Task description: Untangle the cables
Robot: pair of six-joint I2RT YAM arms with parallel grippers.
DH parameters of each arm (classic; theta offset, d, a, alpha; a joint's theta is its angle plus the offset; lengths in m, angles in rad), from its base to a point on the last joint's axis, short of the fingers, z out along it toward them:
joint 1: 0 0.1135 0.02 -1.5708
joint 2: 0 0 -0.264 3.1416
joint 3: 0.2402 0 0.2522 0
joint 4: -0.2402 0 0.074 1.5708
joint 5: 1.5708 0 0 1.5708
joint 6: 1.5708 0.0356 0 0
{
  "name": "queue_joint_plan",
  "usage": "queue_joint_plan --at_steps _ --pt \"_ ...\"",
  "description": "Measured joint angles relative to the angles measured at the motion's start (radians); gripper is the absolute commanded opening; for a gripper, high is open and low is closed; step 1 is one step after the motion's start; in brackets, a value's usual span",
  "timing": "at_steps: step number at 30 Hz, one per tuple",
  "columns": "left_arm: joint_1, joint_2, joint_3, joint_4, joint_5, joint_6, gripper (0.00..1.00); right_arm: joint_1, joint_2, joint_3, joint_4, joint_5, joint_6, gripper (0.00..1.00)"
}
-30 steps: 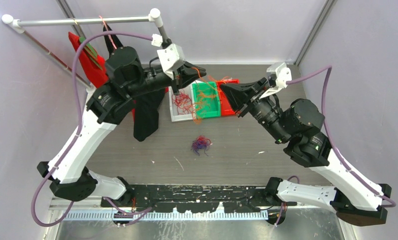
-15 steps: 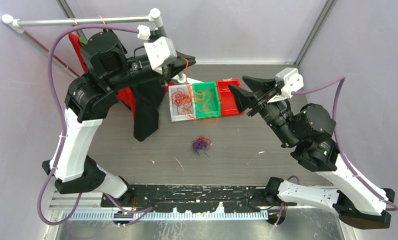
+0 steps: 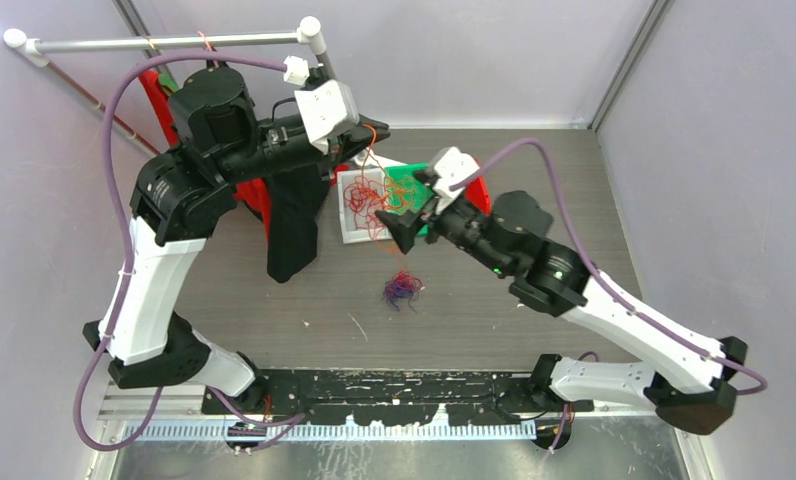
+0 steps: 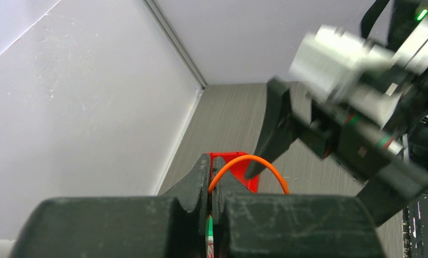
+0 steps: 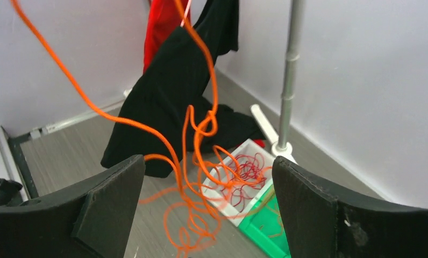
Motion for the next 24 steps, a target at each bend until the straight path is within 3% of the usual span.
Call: queue_joint_plan --at_steps 7,15,24 --pt "0.0 -0.023 -0.007 -0.03 0.036 -0.002 0.0 0.0 0.121 -0.019 0.054 -0.028 0.002 0.92" --pt "0.0 -0.055 -0.007 -0.084 0.092 -0.005 0.0 -0.032 0.133 -0.019 0.129 -0.055 0.01 0.91" --pt "0.0 -0.092 -0.031 -0.101 0.09 0.041 0.0 -0.089 -0.038 0.007 -0.107 -0.339 0.034 0.93"
